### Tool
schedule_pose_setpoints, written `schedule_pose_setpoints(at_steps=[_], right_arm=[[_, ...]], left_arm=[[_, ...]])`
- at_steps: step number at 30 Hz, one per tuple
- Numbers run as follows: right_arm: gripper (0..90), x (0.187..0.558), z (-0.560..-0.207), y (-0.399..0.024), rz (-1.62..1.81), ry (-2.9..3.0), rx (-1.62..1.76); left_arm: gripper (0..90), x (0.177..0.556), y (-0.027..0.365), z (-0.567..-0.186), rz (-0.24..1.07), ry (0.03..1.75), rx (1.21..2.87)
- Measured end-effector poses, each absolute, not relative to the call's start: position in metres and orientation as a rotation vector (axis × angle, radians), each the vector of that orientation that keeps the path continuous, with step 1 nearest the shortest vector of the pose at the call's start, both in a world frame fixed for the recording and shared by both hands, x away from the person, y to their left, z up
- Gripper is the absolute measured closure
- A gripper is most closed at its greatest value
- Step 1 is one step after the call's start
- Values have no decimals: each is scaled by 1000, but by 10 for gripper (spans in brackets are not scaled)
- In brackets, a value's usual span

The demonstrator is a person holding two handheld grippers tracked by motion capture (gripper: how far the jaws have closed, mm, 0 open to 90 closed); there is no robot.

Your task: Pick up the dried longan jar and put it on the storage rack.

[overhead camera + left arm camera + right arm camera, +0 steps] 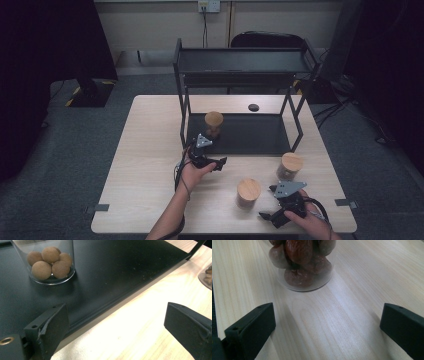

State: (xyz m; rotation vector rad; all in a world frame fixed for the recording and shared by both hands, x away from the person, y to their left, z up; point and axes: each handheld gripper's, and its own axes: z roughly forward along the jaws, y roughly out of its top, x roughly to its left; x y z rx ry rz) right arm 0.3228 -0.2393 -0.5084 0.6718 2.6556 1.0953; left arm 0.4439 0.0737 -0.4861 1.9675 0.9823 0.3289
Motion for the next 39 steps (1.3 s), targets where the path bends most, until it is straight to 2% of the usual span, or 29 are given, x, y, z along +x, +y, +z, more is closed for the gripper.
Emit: schedule_pose_setpoints(at_steps=[39], right_arm=[[0, 323, -508, -239, 1095, 2656, 672]], left_arm=[[55, 419, 111, -494, 339, 1026, 1935]])
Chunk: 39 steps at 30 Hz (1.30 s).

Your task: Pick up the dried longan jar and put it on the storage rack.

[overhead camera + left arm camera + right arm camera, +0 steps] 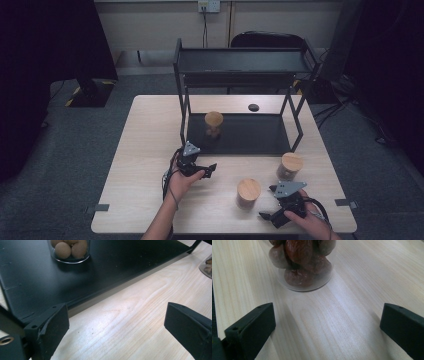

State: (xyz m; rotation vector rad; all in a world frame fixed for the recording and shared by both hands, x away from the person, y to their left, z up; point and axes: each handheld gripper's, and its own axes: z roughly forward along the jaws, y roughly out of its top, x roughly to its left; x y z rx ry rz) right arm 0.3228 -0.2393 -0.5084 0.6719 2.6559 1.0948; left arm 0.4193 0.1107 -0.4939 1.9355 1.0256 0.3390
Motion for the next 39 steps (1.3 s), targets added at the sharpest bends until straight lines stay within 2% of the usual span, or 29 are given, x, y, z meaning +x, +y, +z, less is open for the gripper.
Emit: schedule_pose_setpoints(at_steps=[39], right_arm=[[0, 323, -508, -239, 1095, 2656, 671]], left_arm=[[53, 396, 152, -500, 372, 1091, 1904]])
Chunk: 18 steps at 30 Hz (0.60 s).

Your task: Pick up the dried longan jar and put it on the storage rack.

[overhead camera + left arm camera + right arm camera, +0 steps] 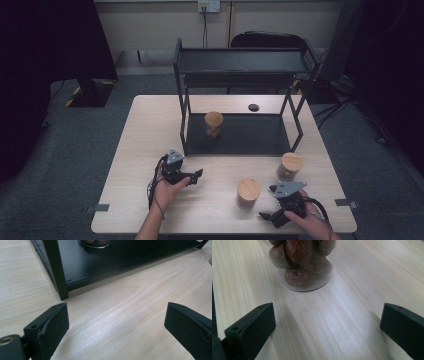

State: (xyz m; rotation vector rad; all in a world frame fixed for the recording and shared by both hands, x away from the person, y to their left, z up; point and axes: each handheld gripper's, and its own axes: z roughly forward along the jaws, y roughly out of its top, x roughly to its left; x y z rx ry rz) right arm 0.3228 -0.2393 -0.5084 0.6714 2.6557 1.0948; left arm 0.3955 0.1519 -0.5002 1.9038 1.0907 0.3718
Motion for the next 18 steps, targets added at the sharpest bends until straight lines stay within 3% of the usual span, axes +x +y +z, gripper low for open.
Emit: schedule_pose_setpoints(at_steps=[18], right_arm=[[0, 323, -508, -239, 1095, 2656, 672]], left_arm=[[52, 385, 172, -499, 397, 1118, 1892]])
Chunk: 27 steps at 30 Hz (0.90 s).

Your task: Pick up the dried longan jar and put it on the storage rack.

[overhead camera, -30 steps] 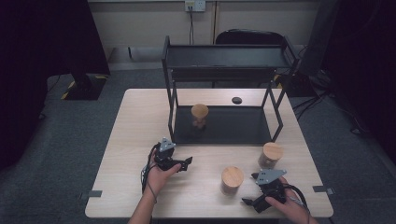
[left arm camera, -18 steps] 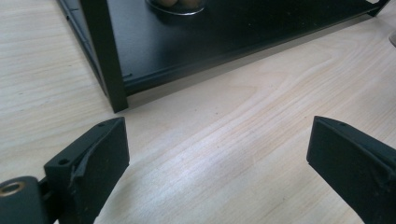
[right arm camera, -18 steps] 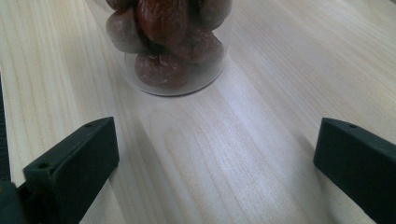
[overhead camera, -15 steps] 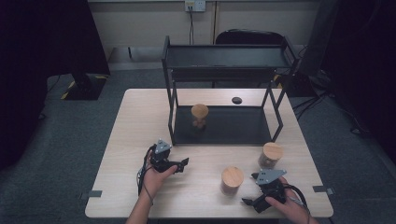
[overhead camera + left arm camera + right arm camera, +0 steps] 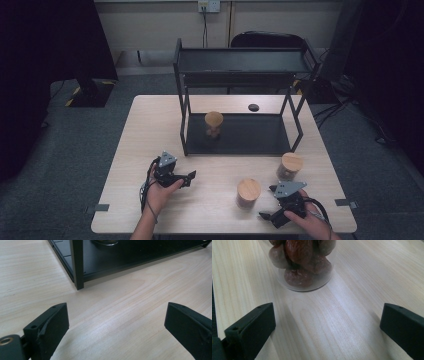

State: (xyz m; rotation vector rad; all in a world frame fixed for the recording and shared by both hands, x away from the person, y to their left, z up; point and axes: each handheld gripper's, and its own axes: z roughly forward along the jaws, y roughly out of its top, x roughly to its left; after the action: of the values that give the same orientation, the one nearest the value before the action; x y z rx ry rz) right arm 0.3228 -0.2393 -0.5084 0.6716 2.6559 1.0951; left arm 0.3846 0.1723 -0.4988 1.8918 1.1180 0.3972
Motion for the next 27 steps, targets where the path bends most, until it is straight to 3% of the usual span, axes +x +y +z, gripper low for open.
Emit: schedule_pose_setpoints(at_steps=[27], right_arm=[[0, 323, -508, -239, 1094, 2657, 671]], left_arm=[[51, 366, 198, -506, 415, 1168, 1887]])
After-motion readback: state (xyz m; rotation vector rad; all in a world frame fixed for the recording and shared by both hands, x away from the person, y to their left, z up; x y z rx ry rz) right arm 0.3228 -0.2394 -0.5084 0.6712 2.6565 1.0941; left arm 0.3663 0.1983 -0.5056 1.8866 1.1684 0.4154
